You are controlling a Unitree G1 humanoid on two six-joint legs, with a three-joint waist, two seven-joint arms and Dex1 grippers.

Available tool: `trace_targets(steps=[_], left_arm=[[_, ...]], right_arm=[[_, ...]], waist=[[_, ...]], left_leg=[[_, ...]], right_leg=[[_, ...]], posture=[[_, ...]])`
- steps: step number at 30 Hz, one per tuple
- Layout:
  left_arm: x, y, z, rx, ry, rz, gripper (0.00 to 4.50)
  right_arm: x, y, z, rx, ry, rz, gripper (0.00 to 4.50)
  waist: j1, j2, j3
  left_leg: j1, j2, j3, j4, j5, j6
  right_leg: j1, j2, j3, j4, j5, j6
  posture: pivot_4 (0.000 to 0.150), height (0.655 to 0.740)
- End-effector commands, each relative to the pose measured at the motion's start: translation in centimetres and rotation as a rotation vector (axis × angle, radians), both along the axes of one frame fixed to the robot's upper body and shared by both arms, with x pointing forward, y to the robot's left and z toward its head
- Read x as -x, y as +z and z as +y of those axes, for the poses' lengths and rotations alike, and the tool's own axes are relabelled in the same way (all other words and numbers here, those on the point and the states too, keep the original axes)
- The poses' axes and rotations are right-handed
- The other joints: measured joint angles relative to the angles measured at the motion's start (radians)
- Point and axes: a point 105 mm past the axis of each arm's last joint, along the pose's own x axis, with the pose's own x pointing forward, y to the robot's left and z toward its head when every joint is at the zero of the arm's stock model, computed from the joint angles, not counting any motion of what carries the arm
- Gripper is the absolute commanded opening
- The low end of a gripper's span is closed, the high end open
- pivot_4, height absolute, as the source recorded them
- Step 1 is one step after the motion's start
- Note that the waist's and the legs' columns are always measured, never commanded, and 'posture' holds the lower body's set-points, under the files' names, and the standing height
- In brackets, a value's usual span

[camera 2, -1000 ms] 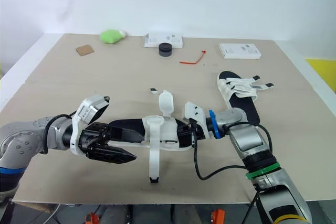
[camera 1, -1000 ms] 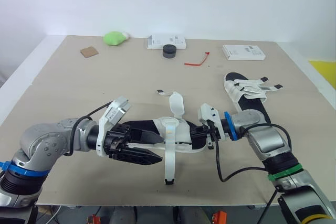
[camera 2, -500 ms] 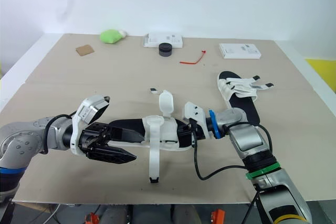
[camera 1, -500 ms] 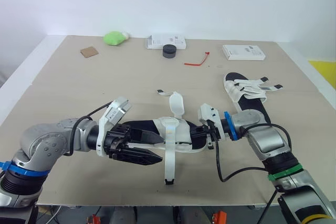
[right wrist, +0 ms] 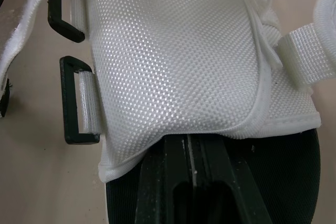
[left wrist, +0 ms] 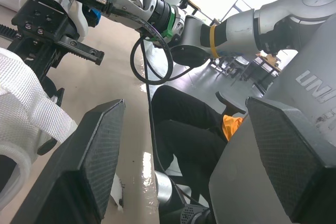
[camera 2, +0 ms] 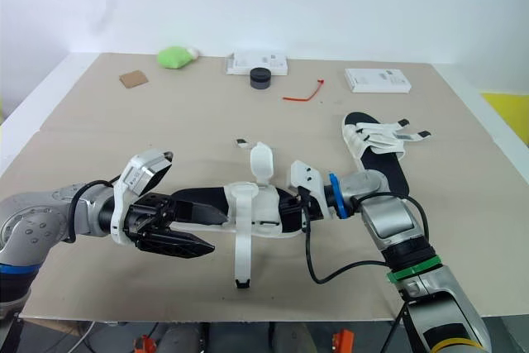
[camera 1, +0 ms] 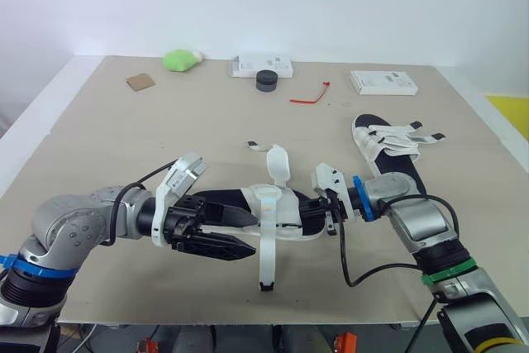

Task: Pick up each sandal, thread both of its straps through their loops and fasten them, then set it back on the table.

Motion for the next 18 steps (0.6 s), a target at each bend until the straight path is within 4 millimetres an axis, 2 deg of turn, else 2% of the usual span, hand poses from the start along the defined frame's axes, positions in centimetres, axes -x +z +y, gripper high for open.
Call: trace_targets(steps=[1, 18], left_arm=[[0.37, 1.13, -0.08, 0.014, -0.016, -0.060, 3.78], [0.37, 1.13, -0.08, 0.014, -0.016, -0.060, 3.78]], right_arm=[[0.48, -4.11, -1.51, 0.117, -0.076, 0.125, 0.00], [0.48, -4.11, -1.51, 0.117, -0.076, 0.125, 0.00]], waist=[[0.000, 0.000, 0.000], [0.000, 0.000, 0.000]], left_leg=[[0.000, 0.000, 0.000, 0.000, 0.000, 0.000], [0.000, 0.000, 0.000, 0.000, 0.000, 0.001]], right_leg=[[0.000, 0.000, 0.000, 0.000, 0.000, 0.000], [0.000, 0.000, 0.000, 0.000, 0.000, 0.000]], posture=[[0.150, 0.7400], [0.150, 0.7400]])
